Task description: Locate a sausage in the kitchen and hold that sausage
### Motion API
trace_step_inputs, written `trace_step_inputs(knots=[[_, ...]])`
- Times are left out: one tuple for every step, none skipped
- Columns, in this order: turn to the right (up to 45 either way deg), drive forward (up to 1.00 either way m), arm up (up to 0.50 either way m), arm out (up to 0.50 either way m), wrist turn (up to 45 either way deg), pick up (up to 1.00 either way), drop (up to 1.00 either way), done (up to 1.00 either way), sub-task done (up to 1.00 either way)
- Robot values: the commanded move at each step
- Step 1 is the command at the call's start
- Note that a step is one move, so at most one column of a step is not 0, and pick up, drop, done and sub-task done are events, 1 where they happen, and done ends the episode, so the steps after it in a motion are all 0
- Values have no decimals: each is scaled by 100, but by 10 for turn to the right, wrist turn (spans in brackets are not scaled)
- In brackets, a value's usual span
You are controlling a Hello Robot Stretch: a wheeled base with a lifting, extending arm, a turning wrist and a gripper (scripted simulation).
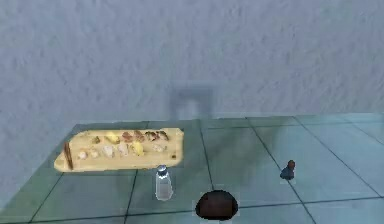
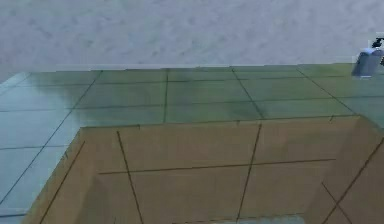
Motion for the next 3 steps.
trace_step_inputs(knots=[[-450, 0, 0, 0, 0, 0, 0, 0, 0], [-120, 0, 0, 0, 0, 0, 0, 0, 0], [450, 0, 0, 0, 0, 0, 0, 0, 0]])
